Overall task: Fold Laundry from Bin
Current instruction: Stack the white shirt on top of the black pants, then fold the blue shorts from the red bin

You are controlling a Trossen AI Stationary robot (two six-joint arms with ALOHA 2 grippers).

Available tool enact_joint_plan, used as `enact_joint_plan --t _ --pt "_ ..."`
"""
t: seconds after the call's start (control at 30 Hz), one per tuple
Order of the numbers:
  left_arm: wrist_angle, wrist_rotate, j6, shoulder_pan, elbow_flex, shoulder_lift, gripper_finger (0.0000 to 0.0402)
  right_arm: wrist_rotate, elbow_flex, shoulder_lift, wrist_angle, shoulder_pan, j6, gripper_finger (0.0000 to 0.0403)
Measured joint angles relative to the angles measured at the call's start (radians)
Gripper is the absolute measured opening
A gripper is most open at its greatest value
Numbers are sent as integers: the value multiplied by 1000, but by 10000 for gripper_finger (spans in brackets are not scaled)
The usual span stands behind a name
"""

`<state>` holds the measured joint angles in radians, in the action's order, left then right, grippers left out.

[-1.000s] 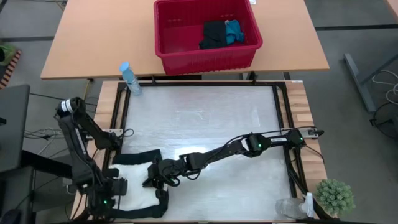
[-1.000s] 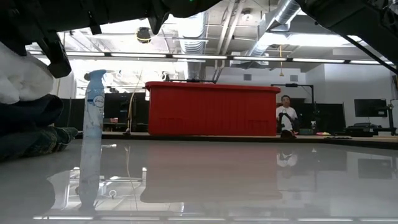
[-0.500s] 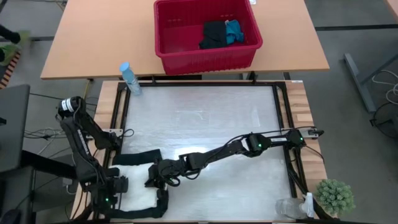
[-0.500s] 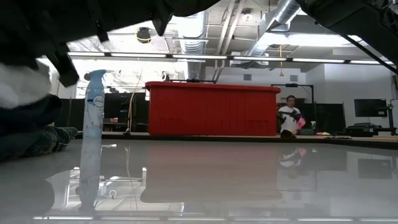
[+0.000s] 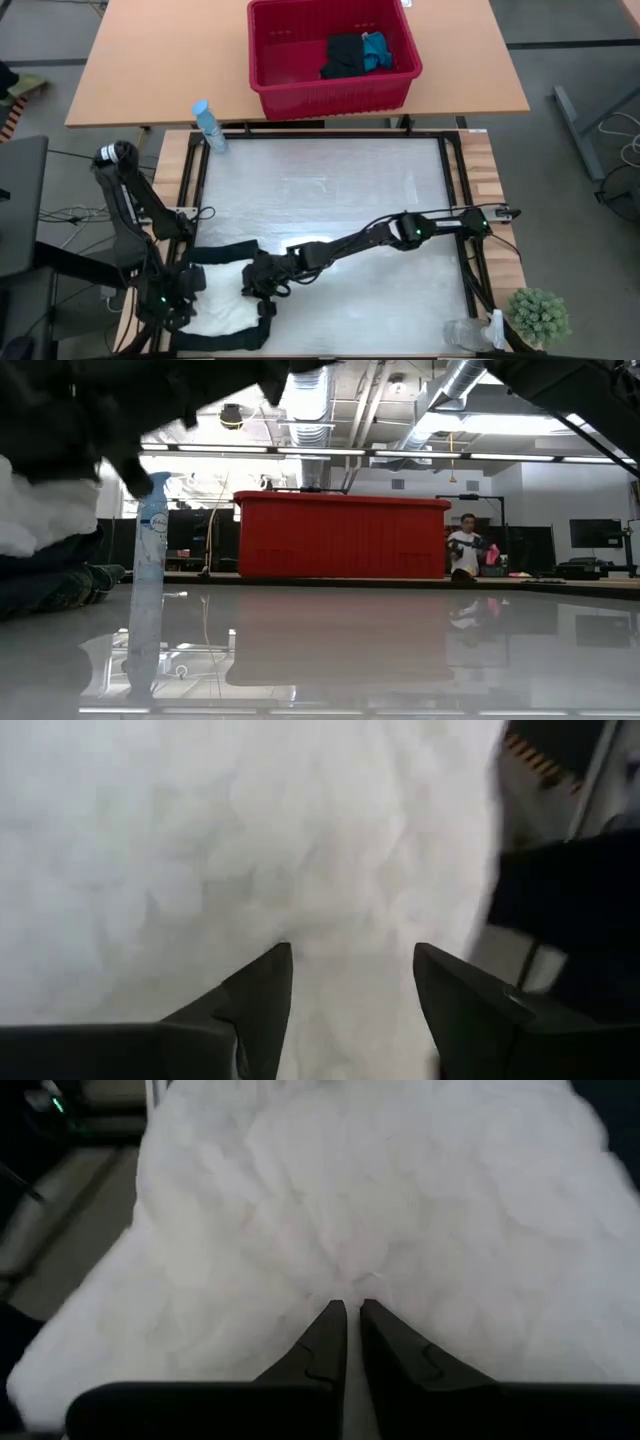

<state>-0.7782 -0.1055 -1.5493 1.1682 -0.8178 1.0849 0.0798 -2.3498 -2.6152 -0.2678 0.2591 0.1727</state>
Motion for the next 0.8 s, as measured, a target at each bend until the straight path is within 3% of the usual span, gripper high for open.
enact_joint_plan --t 0.3,0.4,0.63,0.8 --pt "-108 -224 -36 -5 -101 -163 199 -4 2 145 -73 -15 -121 62" --pt "-109 -402 -23 -30 -108 -216 199 -27 2 217 -150 -27 -168 62" --pt "-131 -954 53 -186 -109 -373 199 -194 1 396 -348 -119 -193 62" --pt "-83 -1150 242 -363 -109 -520 199 -276 1 515 -436 -250 -254 62"
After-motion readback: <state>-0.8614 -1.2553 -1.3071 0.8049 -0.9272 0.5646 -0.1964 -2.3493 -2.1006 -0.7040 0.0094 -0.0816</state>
